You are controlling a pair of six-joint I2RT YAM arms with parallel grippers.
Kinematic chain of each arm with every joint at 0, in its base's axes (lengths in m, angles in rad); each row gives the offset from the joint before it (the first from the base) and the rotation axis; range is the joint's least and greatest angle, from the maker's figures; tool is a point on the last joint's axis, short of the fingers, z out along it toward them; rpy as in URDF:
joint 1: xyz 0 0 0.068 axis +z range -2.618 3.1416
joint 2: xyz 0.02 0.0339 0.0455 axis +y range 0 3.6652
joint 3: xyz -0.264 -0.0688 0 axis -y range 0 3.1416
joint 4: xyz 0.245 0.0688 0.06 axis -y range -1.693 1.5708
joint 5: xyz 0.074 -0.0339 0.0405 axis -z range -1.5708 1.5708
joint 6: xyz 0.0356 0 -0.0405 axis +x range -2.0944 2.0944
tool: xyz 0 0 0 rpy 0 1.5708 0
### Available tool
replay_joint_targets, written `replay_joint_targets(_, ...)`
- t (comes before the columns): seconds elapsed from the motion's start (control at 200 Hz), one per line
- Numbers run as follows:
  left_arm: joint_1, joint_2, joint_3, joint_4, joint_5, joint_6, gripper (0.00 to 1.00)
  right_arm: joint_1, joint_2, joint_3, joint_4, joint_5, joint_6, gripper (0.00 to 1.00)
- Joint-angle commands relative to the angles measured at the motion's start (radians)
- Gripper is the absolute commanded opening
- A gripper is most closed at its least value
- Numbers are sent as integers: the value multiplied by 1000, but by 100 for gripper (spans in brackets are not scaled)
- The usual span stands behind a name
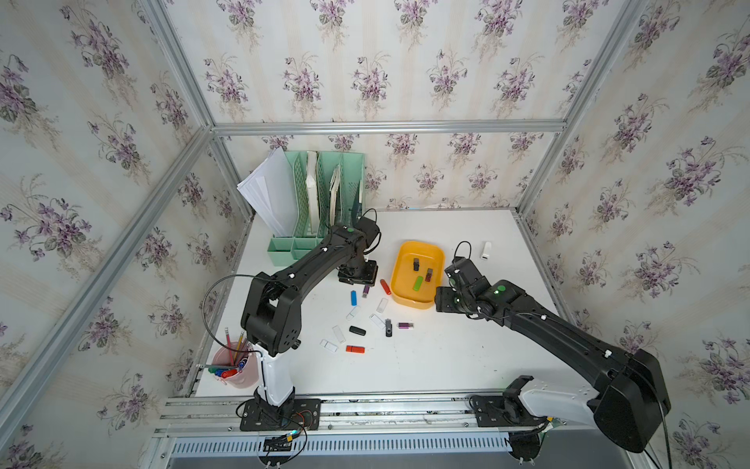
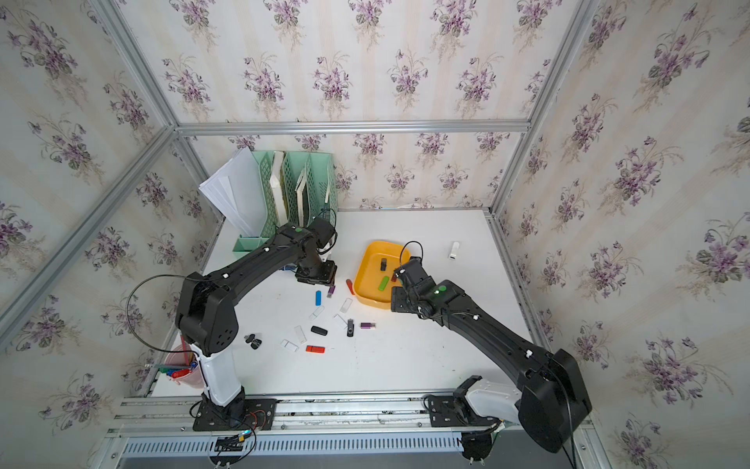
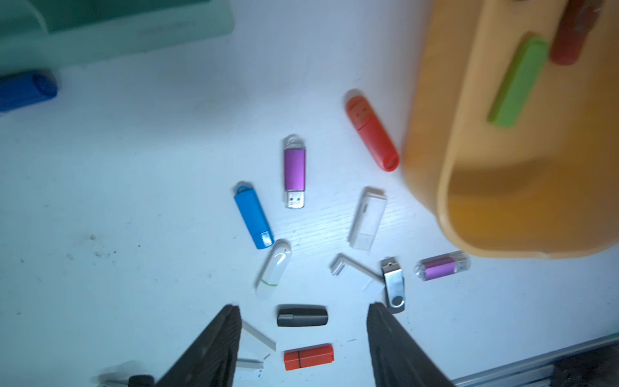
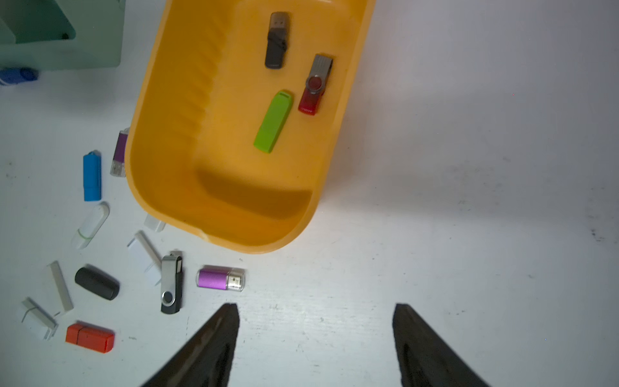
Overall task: Put the usb flash drive into the storage box
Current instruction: Pick up the USB flash from the center of the board.
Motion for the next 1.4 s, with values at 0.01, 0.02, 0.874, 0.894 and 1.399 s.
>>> replay_joint_targets(0.01, 20, -13, -81, 89, -30, 4, 65, 70, 20, 7, -29, 30, 77, 78)
replay_joint_targets(0.02, 21, -12, -86, 93, -30, 4, 65, 76, 22, 7, -29, 30, 82, 78)
replay_joint_targets(0.874, 56, 145, -128, 187, -54, 24, 59, 268, 279, 29, 208, -99, -20, 89)
replay_joint_targets(0.894, 55, 145, -129, 187, -53, 23, 59, 267, 288, 30, 214, -104, -30, 89)
replay_joint_targets(1.399, 56, 136, -146, 193, -44, 21, 59, 209, 416, 48, 334, -245, -119, 90)
